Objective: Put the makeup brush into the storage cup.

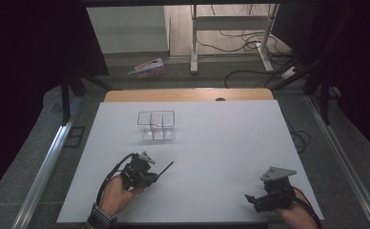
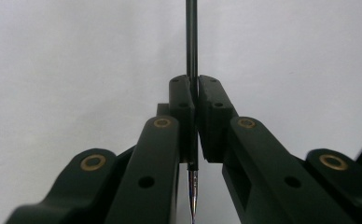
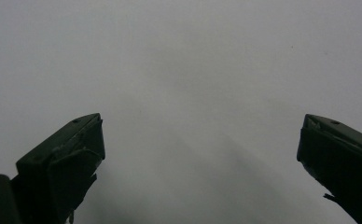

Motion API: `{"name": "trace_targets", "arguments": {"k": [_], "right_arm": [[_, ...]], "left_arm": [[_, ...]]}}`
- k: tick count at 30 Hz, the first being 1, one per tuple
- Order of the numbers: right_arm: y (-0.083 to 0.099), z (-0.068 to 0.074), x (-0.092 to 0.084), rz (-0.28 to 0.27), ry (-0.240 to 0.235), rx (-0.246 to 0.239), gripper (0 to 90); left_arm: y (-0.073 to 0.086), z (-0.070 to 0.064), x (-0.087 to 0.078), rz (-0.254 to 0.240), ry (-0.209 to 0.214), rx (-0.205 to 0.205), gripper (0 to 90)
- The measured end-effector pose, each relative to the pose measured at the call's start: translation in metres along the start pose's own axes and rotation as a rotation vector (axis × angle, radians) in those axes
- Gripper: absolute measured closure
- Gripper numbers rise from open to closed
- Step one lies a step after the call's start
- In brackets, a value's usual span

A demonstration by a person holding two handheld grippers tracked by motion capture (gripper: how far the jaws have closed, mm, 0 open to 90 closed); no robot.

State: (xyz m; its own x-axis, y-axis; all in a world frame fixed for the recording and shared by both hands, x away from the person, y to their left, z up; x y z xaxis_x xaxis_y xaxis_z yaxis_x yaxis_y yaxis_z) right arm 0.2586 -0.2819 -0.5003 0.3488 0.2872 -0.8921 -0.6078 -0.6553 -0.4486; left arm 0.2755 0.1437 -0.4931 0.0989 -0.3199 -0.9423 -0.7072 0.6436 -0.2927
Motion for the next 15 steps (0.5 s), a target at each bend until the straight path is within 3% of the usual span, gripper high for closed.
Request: {"name": "trace_targets", "arguments": {"k": [9, 15], "right_arm": [[0.000, -0.001, -0.001, -0.012, 0.004, 0.008, 0.4], [0.000, -0.002, -0.001, -0.011, -0.001, 0.012, 0.4]], "left_arm": [[0.007, -0.003, -0.013, -0.117, 0.013, 0.053, 85.8], [0.012, -0.006, -0.016, -0.164, 0.028, 0.069, 85.8]]}}
Point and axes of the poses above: each handheld gripper's, and its own axes: x roughly forward along the jaws, y roughly out of its underside, z roughly to its left, the point moved 1 cm from there along x, roughly forward along the jaws, and after that the axes turned 11 degrees about z, right-handed, at the moved point
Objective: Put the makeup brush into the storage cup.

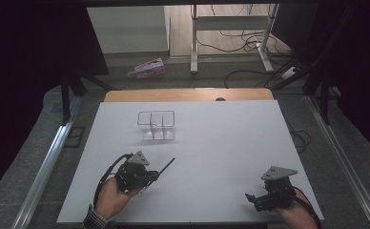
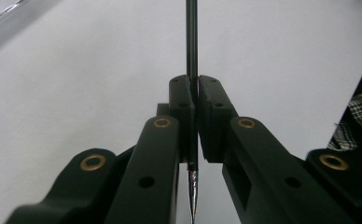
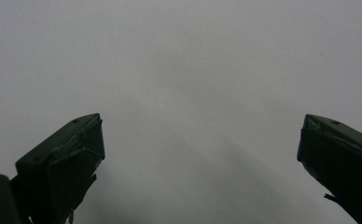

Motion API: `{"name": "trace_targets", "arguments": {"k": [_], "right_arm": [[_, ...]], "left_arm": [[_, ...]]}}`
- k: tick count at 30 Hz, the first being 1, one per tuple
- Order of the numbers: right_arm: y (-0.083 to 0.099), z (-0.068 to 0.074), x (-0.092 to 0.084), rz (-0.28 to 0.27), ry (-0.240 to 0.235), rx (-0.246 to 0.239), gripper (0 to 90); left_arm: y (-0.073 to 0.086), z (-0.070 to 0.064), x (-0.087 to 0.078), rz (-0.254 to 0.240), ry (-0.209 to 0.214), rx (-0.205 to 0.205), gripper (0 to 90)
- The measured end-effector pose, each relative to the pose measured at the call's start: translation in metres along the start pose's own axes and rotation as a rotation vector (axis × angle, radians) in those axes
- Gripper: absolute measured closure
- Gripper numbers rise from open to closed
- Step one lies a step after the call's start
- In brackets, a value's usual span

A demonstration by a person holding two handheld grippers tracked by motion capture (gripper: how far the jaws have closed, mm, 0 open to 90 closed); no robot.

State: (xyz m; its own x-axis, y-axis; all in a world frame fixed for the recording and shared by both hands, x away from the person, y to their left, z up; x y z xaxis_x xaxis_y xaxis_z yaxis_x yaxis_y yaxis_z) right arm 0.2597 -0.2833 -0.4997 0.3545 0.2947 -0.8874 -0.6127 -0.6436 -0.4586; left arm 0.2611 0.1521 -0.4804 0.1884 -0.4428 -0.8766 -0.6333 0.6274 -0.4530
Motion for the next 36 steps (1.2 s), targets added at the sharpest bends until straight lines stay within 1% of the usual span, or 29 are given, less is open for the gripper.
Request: {"name": "trace_targets", "arguments": {"k": [2, 5, 10, 11, 12, 14, 16, 17, 20, 24, 27, 32, 35, 36], "right_arm": [[0.000, 0.000, 0.000, -0.001, -0.001, 0.000, 0.4], [-0.001, 0.001, 0.000, -0.003, -0.001, -0.002, 0.6], [-0.001, 0.001, -0.001, -0.009, -0.003, -0.014, 0.9], [-0.001, 0.002, -0.001, -0.010, -0.005, -0.015, 0.9], [-0.001, 0.002, -0.001, -0.011, -0.006, -0.017, 1.0], [-0.002, 0.002, -0.001, -0.014, -0.008, -0.020, 1.4], [-0.003, 0.004, -0.001, -0.009, -0.013, -0.030, 1.5], [-0.004, 0.006, -0.001, 0.000, -0.002, -0.041, 1.2], [-0.006, 0.007, -0.002, -0.001, 0.002, -0.050, 0.7], [-0.010, 0.009, -0.006, -0.020, 0.008, -0.060, 0.0], [-0.015, 0.011, -0.009, -0.042, 0.010, -0.067, 0.0], [-0.023, 0.013, -0.015, -0.078, 0.010, -0.096, 0.0], [-0.027, 0.015, -0.016, -0.087, 0.004, -0.123, 0.0], [-0.028, 0.016, -0.016, -0.087, -0.001, -0.123, 0.0]], "left_arm": [[0.002, -0.002, -0.001, -0.017, 0.009, 0.009, 85.8], [0.004, -0.005, -0.003, -0.040, -0.013, 0.040, 85.8], [0.004, -0.007, -0.005, -0.066, -0.011, 0.068, 85.8], [0.004, -0.007, -0.004, -0.067, -0.008, 0.068, 85.8], [0.004, -0.007, -0.004, -0.062, -0.008, 0.080, 85.7], [0.003, -0.009, -0.002, -0.067, 0.002, 0.077, 85.7], [0.003, -0.010, -0.001, -0.069, 0.011, 0.085, 85.7], [0.002, -0.011, -0.001, -0.068, 0.015, 0.087, 85.7], [0.001, -0.012, 0.001, -0.067, 0.030, 0.093, 85.7], [-0.001, -0.013, 0.002, -0.067, 0.044, 0.103, 85.7], [-0.003, -0.014, 0.004, -0.059, 0.050, 0.114, 85.7], [-0.006, -0.018, 0.009, -0.036, 0.056, 0.141, 85.7], [-0.007, -0.019, 0.010, -0.031, 0.060, 0.149, 85.6], [-0.008, -0.019, 0.011, -0.030, 0.060, 0.153, 85.7]]}}
Point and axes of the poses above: each handheld gripper's, and its own axes: x roughly forward along the jaws, y roughly out of its underside, z roughly to its left, the point moved 1 cm from there along x, roughly forward along the jaws, and after that the axes turned 11 degrees about z, right-handed, at the moved point
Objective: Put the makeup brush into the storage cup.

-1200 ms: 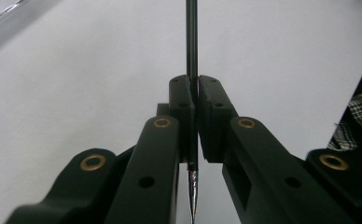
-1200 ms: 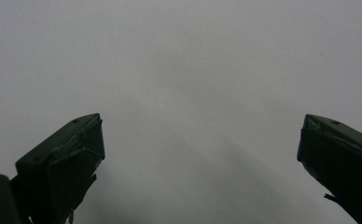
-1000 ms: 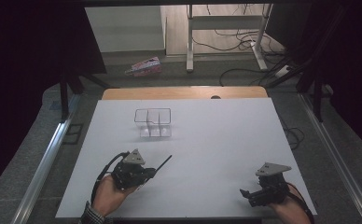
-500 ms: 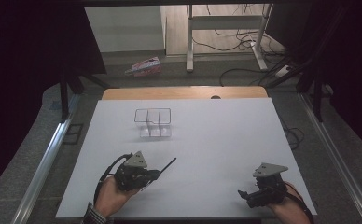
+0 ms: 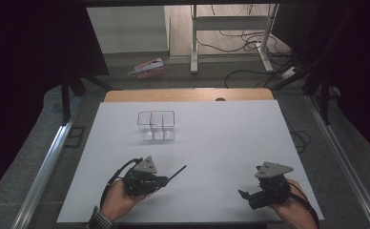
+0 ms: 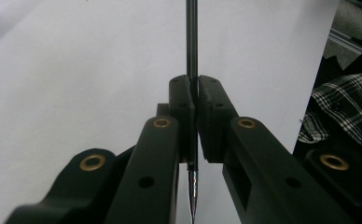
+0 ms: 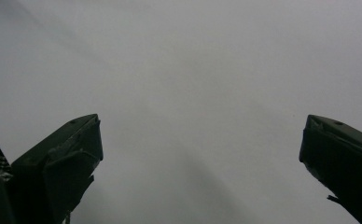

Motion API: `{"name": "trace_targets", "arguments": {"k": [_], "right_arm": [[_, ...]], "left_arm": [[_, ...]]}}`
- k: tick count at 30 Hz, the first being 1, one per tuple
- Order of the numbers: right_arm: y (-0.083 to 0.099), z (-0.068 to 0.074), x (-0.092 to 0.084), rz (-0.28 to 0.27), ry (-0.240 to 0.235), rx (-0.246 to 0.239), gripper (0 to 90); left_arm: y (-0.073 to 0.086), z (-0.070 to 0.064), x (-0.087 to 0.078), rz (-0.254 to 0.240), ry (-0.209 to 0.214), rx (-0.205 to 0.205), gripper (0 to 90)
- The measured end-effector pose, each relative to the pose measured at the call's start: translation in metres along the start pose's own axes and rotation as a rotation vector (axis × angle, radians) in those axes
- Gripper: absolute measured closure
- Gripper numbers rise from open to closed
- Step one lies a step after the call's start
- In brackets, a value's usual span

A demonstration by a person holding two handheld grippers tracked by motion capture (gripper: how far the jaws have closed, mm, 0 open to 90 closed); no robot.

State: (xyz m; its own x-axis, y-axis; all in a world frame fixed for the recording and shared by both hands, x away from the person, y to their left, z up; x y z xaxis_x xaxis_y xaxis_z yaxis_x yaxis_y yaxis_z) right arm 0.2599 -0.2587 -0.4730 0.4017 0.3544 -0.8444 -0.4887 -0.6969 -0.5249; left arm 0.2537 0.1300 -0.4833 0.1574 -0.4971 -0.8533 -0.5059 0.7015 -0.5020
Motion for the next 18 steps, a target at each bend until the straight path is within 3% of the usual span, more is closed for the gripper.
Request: {"name": "trace_targets", "arguments": {"k": [10, 18], "right_arm": [[-0.021, 0.008, -0.003, -0.026, -0.019, -0.113, 0.0], [-0.036, 0.013, 0.002, -0.019, -0.032, -0.143, 0.0]], "left_arm": [[-0.008, -0.002, 0.004, 0.007, 0.007, 0.028, 85.7], [-0.014, -0.004, 0.007, 0.009, 0.016, 0.049, 85.7]]}}
Point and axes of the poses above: each handheld gripper's, and its own axes: x roughly forward along the jaws, y roughly out of its underside, z roughly to its left, the point moved 1 cm from there along x, roughly forward along the jaws, and after that the axes turned 11 degrees about z, right-handed, at the moved point
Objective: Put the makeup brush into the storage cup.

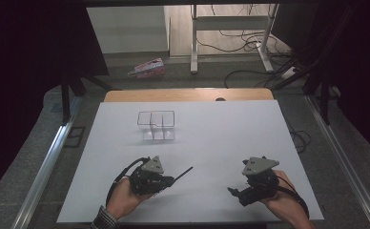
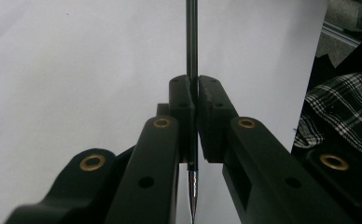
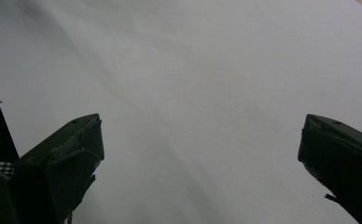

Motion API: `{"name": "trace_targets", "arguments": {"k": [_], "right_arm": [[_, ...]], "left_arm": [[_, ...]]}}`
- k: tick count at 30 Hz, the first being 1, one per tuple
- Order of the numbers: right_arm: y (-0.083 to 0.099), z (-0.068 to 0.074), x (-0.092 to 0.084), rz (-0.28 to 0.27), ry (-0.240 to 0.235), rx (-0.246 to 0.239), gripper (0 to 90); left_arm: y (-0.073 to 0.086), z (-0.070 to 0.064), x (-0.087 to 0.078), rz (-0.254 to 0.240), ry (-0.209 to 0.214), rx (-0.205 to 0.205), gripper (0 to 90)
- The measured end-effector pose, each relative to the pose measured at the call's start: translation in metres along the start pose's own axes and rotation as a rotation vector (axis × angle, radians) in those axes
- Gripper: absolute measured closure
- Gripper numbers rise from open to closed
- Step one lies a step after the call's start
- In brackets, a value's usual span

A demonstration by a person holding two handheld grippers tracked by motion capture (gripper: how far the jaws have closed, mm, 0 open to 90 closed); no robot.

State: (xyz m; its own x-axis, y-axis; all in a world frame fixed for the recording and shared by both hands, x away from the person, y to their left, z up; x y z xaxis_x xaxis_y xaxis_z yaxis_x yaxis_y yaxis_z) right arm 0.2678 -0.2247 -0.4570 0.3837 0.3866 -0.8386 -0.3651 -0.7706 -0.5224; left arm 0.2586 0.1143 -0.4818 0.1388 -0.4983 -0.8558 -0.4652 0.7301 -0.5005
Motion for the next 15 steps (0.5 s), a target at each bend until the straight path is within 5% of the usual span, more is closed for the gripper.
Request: {"name": "trace_targets", "arguments": {"k": [15], "right_arm": [[-0.019, 0.010, 0.010, -0.015, -0.039, -0.018, 0.0]], "left_arm": [[-0.012, -0.004, 0.005, 0.007, 0.034, 0.029, 85.7]]}}
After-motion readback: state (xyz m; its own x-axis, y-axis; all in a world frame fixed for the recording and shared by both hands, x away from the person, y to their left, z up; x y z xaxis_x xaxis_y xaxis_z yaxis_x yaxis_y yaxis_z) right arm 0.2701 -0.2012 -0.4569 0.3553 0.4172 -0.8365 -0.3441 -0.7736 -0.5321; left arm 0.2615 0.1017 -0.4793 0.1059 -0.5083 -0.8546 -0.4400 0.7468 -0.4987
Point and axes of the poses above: each handheld gripper's, and its own axes: x roughly forward along the jaws, y roughly out of its underside, z roughly to its left, the point moved 1 cm from there along x, roughly forward along the jaws, and after that the axes turned 11 degrees about z, right-handed, at the moved point
